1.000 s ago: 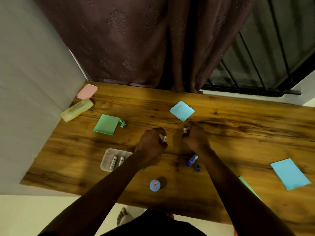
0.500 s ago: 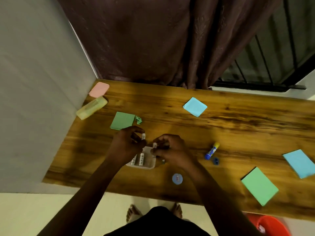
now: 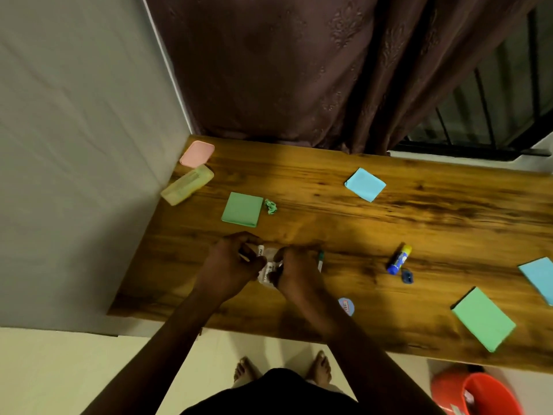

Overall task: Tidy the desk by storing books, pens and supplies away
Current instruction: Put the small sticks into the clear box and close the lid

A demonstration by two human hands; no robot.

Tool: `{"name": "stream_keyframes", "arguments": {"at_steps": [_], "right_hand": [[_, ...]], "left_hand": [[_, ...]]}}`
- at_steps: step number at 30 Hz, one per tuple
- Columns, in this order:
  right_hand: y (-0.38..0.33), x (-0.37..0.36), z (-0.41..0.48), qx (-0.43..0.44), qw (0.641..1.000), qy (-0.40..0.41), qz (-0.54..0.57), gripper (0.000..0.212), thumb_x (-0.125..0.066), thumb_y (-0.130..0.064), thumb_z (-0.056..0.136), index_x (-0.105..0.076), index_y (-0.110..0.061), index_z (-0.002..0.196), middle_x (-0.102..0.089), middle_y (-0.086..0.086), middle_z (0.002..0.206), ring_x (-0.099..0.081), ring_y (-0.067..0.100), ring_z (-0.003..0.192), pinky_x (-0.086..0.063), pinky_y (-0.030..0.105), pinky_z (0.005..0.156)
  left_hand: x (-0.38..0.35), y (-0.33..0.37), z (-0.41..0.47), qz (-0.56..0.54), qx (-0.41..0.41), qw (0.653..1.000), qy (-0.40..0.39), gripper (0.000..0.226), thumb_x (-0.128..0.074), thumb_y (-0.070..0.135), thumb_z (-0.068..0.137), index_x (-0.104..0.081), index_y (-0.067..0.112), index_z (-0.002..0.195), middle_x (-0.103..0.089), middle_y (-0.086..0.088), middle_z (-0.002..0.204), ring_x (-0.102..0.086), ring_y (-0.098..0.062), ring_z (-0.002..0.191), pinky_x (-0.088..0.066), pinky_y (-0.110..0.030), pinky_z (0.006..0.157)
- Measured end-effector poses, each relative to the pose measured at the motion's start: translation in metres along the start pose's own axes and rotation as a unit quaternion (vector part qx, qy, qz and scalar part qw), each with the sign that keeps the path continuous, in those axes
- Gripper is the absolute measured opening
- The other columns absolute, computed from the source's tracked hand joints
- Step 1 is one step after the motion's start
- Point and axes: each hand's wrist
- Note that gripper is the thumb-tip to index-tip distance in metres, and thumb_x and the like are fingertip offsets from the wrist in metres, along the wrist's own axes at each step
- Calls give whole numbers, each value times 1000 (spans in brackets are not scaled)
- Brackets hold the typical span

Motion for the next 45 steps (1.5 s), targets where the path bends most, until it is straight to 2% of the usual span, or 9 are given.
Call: {"name": "stream_keyframes", "arguments": {"at_steps": [5,10,14,19,21,26,33,40,45], "right_hand": [[3,5,-3,6,999,17,30,32,-73,-27,91,-71,-15,120,-72,8,122,-62,27,120,-50,36,102],[21,38,-2,10,988,62,140,13,-75,-16,85,-79,-20,96,-78,-5,93,-74,9,83,-63,35,79],[34,70,-11,-8,969,87,232,18,-73,-2,83,-79,-19,84,-78,-7,79,-75,9,71,-65,41,71],[44,75,-20,-21,958,89,272,9,-76,-9,85,-78,-18,87,-78,-2,75,-76,14,64,-65,47,67],[46,73,-21,-14,960,85,265,4,-78,-15,86,-78,-17,90,-78,-2,75,-75,10,64,-65,44,69],[49,69,-21,-14,961,72,268,4,-79,-17,87,-77,-17,90,-78,-2,76,-75,10,64,-64,44,72],[55,58,-13,-1,959,37,283,15,-80,-22,86,-72,-34,83,-78,-7,87,-76,10,82,-63,46,81],[57,55,-9,0,961,23,276,10,-79,-23,87,-74,-31,91,-78,-8,90,-75,9,83,-64,44,80],[50,52,-4,22,968,27,247,10,-80,-24,87,-74,-32,88,-77,-10,85,-74,6,80,-64,41,82]], "left_hand": [[2,-1,-3,-5,-6,1000,-19,26,-82,19,83,-70,24,106,-74,0,79,-73,-12,58,-60,-29,61],[-4,2,2,29,-26,998,-46,26,-83,21,82,-69,30,103,-74,5,81,-72,-9,62,-64,-34,66],[-22,7,6,72,-34,994,-72,28,-82,21,80,-70,30,103,-74,10,88,-72,-6,66,-64,-36,67],[-47,14,10,128,-34,989,-68,31,-85,26,76,-73,27,105,-76,7,100,-69,-1,77,-56,-19,67],[-48,14,15,150,-27,986,-60,32,-85,27,75,-74,28,104,-76,6,101,-69,-4,79,-53,-16,62],[-42,9,22,196,-6,979,-50,32,-89,28,69,-73,31,96,-76,4,92,-72,-10,75,-64,-36,66],[-44,8,19,279,-37,959,-29,31,-89,31,71,-72,22,96,-74,4,96,-70,-14,81,-60,-31,68],[-34,5,15,211,-11,977,-26,8,-81,18,82,-76,23,82,-69,13,71,-59,0,52,-54,-23,53],[-13,6,18,177,-11,984,17,8,-78,21,86,-74,25,81,-73,11,79,-64,0,63,-55,-21,62]]}}
Point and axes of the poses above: each hand's wrist, its own z-axis towards the middle knuckle, its own x-axis out of the back of the hand, y = z × x
